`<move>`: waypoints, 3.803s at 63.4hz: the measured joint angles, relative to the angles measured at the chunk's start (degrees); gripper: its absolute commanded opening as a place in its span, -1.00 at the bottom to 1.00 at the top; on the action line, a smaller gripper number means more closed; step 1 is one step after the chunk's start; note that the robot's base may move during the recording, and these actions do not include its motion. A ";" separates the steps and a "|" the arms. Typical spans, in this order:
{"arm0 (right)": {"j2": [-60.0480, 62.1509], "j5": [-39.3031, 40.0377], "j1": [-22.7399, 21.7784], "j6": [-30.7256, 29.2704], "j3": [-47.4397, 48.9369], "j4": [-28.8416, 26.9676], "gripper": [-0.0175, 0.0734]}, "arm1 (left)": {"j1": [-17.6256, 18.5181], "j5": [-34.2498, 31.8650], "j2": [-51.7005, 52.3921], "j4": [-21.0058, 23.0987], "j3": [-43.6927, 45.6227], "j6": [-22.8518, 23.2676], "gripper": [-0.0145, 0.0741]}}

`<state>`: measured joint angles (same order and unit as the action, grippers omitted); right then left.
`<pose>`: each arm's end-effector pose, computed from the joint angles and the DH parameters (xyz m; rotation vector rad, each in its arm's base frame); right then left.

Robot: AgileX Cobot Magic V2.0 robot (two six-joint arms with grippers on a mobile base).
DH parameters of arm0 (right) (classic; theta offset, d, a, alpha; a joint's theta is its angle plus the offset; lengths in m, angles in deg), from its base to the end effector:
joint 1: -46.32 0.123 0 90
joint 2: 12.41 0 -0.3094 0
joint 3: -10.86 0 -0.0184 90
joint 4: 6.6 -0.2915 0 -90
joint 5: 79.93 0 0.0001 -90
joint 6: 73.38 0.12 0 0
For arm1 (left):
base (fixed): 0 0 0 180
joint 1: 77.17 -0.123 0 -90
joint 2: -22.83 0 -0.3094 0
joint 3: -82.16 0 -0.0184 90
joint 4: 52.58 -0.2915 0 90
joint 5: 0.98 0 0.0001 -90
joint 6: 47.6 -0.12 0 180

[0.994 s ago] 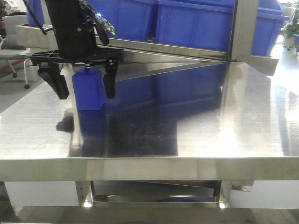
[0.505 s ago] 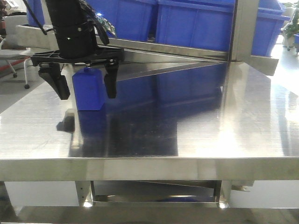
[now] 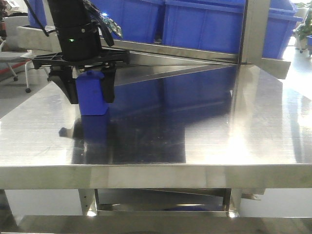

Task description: Pick and sort blue part to right shelf

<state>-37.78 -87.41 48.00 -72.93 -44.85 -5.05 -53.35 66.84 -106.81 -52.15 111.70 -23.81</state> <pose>0.1255 0.0033 0.3219 -0.0345 1.5452 0.0055 0.4686 -0.2078 0.2109 -0.0023 2.9486 -0.1357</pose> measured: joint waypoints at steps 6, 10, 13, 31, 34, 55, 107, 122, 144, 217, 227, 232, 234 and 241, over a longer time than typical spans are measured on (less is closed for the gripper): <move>0.00 0.00 0.00 0.00 0.00 0.00 0.28 | 0.00 0.00 0.00 0.00 0.00 0.00 0.20; 0.00 0.00 0.00 0.00 0.00 0.00 0.28 | 0.00 0.00 0.00 0.00 0.00 0.00 0.20; 0.00 0.00 0.00 0.00 0.00 0.00 0.28 | 0.00 0.00 0.00 0.00 0.00 0.00 0.20; 0.00 0.00 0.00 0.00 0.00 0.00 0.28 | -0.10 0.00 2.73 0.73 0.00 -0.41 0.20; 0.00 0.00 0.00 0.00 0.00 0.00 0.28 | -0.35 0.13 4.32 1.45 0.00 -1.96 0.20; 0.00 0.00 0.00 0.00 0.00 0.00 0.28 | -4.57 3.25 10.89 12.17 0.00 -23.40 0.20; 0.00 0.00 0.00 0.00 0.00 0.00 0.28 | -10.15 -32.43 43.97 17.39 -40.29 -36.07 0.20; 0.00 0.00 0.00 0.00 0.00 0.00 0.28 | -15.94 -41.27 59.08 17.62 -57.10 -36.07 0.20; 0.00 0.00 0.00 0.00 0.00 0.00 0.28 | -21.86 -46.20 78.61 17.27 -72.38 -36.07 0.20; 0.00 0.00 0.00 -0.04 0.00 0.00 0.28 | -21.84 -42.67 114.89 16.55 -79.28 -36.07 0.20; 0.00 0.00 0.00 -0.04 0.00 0.00 0.28 | -21.84 -42.67 114.89 16.55 -79.28 -36.07 0.20; 0.00 0.00 0.00 -0.04 0.00 0.00 0.28 | -21.84 -42.67 114.89 16.46 -79.28 -36.07 0.20; 0.00 0.00 0.00 -0.04 0.00 0.00 0.28 | -21.84 -42.67 114.89 16.46 -79.28 -36.07 0.20; 0.00 0.00 0.00 -0.04 0.00 0.00 0.28 | -21.84 -42.67 114.89 16.46 -79.28 -36.07 0.20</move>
<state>-37.78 -87.41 48.00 -72.97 -44.85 -5.05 -75.19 24.16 8.08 -35.69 32.43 -59.88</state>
